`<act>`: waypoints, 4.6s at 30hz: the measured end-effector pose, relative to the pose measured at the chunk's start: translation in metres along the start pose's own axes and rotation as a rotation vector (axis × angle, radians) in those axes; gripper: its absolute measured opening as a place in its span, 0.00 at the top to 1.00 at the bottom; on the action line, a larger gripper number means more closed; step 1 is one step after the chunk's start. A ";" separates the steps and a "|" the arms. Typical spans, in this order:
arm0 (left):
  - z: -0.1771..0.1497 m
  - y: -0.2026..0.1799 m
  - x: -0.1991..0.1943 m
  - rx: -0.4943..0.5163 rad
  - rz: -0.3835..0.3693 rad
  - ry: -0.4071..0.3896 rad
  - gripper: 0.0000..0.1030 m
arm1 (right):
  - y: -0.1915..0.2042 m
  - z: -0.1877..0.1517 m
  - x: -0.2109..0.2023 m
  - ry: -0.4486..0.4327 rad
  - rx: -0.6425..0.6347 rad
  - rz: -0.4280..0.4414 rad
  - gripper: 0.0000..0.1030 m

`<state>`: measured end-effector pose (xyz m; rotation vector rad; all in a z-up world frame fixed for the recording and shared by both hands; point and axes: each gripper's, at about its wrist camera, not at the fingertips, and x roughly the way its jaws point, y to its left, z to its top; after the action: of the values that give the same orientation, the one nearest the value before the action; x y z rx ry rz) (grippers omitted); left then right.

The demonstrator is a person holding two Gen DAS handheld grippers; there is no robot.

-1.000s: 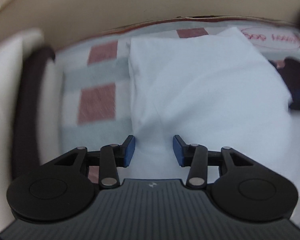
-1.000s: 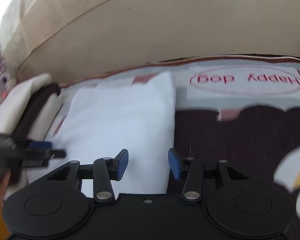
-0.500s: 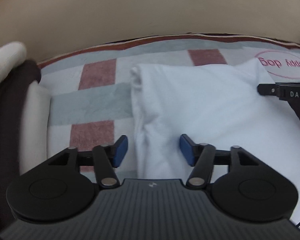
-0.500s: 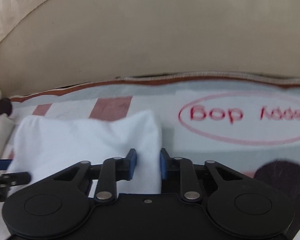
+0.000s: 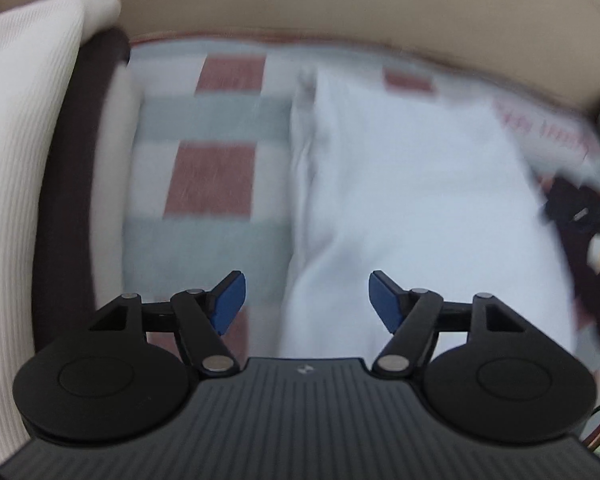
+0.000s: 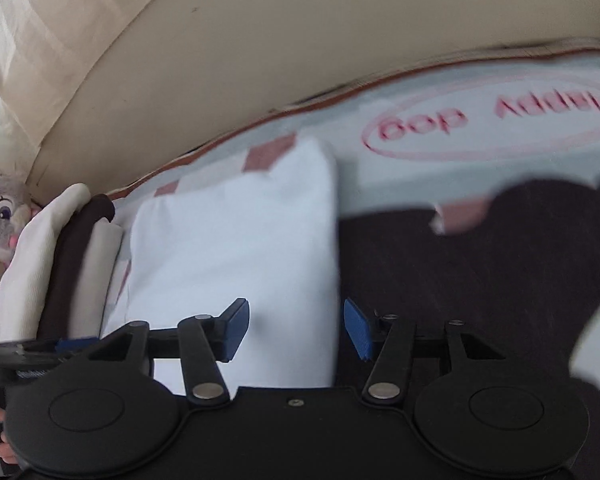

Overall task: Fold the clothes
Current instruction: 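Smooth the folded shirt sides with both grippers open, then pinch the folded white shirt end with the left gripper while the right gripper pinches it too, then lift the folded shirt with both grippers and carry it toward the clothes stack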

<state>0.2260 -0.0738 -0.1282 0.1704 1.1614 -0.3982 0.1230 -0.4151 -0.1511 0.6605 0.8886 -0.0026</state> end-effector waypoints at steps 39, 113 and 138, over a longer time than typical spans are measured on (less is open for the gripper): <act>-0.063 0.030 -0.004 -0.262 -0.215 -0.102 0.41 | 0.026 -0.096 -0.055 0.134 -0.048 -0.033 0.75; -0.053 0.018 0.012 -0.258 -0.258 -0.171 0.31 | 0.033 -0.107 -0.030 -0.061 -0.192 -0.047 0.67; -0.029 -0.009 0.003 -0.126 -0.387 -0.177 0.74 | 0.068 -0.051 -0.005 -0.168 -0.222 0.032 0.68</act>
<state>0.1982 -0.0732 -0.1418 -0.1999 1.0387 -0.6649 0.1017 -0.3340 -0.1341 0.4595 0.7040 0.0670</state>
